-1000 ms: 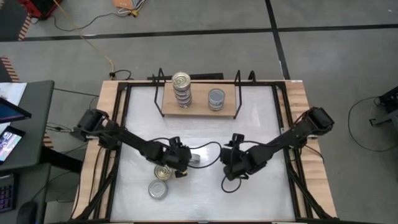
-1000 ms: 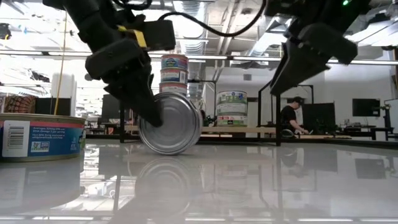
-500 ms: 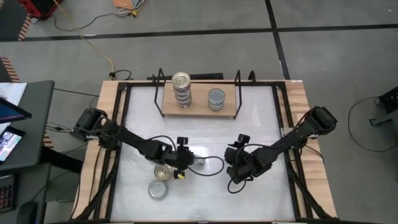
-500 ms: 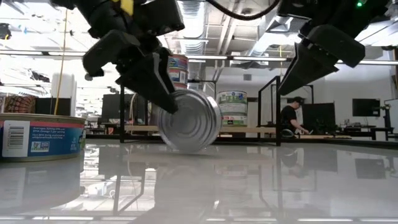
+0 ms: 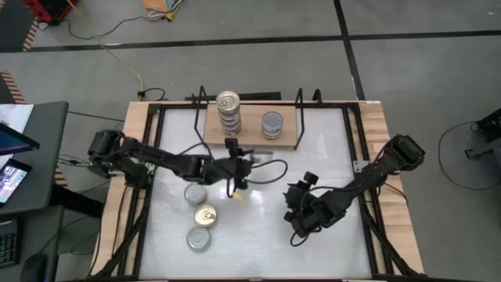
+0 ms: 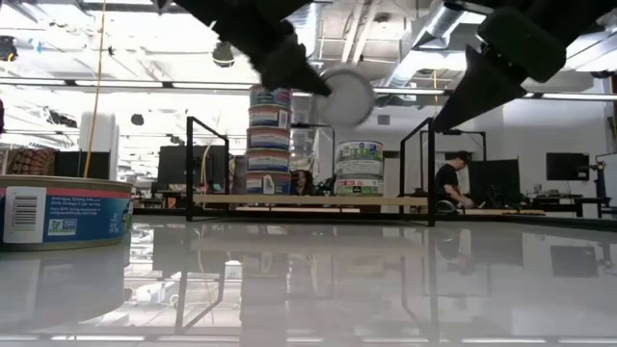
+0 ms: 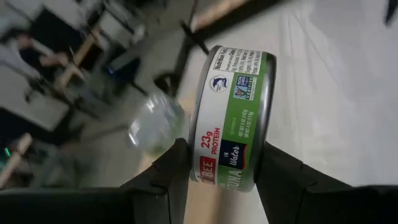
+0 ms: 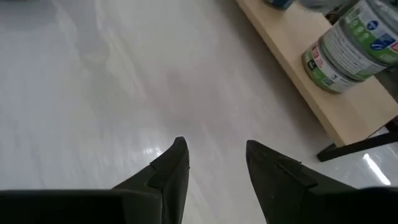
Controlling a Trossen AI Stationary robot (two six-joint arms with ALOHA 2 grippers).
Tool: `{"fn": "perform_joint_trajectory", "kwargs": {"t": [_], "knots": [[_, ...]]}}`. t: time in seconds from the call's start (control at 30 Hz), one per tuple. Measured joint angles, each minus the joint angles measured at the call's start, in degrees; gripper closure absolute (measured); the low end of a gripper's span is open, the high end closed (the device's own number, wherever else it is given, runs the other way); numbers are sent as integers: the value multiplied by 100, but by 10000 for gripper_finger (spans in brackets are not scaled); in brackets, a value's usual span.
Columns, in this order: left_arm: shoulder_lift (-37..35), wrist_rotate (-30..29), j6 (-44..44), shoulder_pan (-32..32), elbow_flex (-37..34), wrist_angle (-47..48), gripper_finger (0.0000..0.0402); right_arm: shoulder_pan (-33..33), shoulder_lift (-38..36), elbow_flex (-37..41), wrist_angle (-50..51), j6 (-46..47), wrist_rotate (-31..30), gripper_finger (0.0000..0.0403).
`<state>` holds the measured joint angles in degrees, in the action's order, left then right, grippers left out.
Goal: Stack canned seafood by type on shelf
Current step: Stack the green tuna can on top of the other green tuna can on the shelf
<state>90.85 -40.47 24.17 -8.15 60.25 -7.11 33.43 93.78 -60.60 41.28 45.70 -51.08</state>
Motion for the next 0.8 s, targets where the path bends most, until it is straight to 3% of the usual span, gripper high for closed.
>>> {"fn": "perform_joint_trajectory", "kwargs": {"t": [0.2,0.33,0.6,0.8], "knots": [[124,234,1351,498,0,-1225,255,189,24,0,-6,427,-305,207],[110,571,1748,823,2,-1817,254,337,24,0,3,640,-428,207],[111,765,1779,1080,2,-2256,254,483,24,-2,4,845,-676,207],[111,276,1925,1019,2,-2268,253,435,24,-2,7,844,-908,207]]}}
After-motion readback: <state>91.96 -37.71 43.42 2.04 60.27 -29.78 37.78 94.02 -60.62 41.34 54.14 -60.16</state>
